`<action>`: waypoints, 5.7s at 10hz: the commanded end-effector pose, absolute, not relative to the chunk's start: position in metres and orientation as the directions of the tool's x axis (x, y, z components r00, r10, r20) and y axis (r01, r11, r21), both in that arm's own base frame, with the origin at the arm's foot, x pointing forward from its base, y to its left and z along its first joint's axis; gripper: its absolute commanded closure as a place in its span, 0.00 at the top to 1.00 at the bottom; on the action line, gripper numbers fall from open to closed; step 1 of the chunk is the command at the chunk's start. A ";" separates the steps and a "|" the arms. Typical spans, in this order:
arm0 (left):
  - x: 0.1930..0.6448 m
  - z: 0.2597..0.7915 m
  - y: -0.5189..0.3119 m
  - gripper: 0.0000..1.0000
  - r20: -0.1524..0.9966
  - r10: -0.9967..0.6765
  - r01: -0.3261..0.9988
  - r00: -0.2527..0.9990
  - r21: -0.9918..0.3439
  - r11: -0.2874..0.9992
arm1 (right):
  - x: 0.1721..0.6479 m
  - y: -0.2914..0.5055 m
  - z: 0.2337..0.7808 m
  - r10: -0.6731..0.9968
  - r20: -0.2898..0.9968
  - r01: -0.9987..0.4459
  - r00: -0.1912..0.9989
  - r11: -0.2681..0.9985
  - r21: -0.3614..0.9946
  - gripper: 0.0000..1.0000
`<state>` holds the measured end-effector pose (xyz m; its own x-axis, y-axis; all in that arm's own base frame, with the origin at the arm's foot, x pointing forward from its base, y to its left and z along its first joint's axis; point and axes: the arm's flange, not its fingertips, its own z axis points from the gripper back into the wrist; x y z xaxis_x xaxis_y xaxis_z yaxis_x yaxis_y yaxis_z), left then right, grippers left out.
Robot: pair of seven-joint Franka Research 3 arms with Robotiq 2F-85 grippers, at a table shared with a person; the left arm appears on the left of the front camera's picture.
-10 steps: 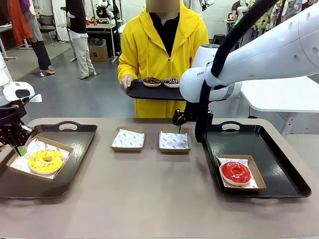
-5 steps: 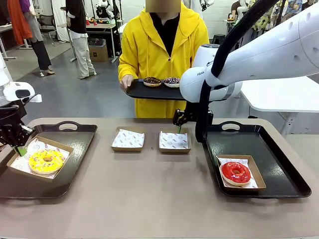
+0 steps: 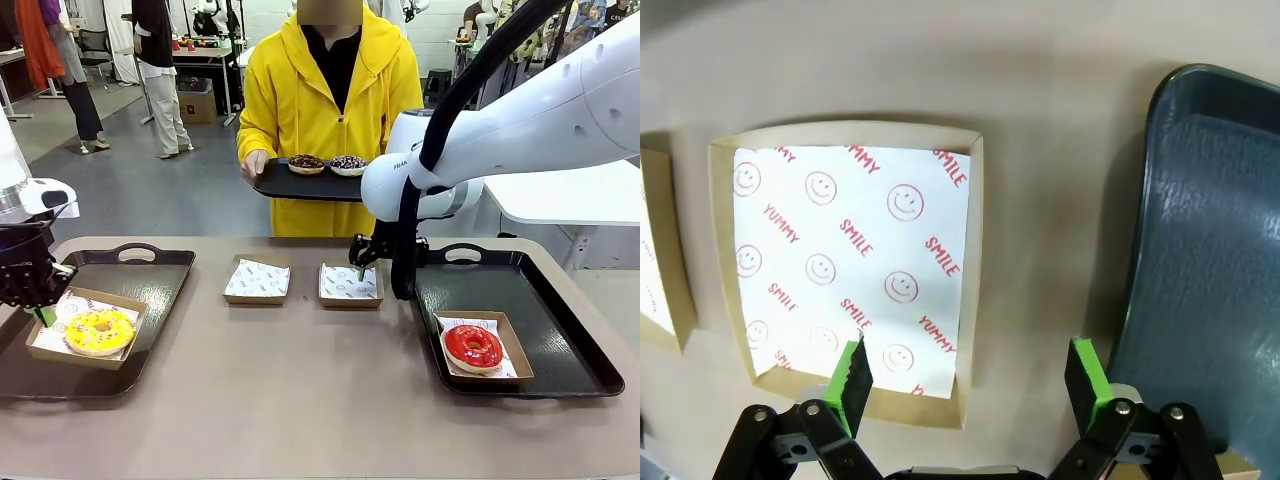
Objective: Individually package the donuts and arrange them on the tray.
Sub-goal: Place the picked Paper togo box on the Handle tray while simultaneously picking up another Paper togo box from the table with the other hand.
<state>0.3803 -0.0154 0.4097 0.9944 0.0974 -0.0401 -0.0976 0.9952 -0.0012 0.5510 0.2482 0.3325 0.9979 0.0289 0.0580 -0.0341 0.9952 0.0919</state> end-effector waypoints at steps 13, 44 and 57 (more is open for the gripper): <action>0.379 0.372 -0.025 0.01 -0.033 -0.029 0.030 0.999 0.047 0.998 | 0.573 0.265 0.312 -0.027 0.055 0.023 0.998 0.997 0.076 1.00; 0.330 0.412 0.232 0.97 -0.025 0.203 -0.108 0.979 -0.906 0.408 | 0.578 0.278 0.487 -0.091 0.067 0.087 0.994 0.994 0.062 0.00; 0.301 0.396 0.262 0.97 -0.031 0.301 -0.123 0.953 -0.949 0.289 | 0.591 0.273 0.486 -0.088 0.062 0.081 0.994 0.992 0.102 0.00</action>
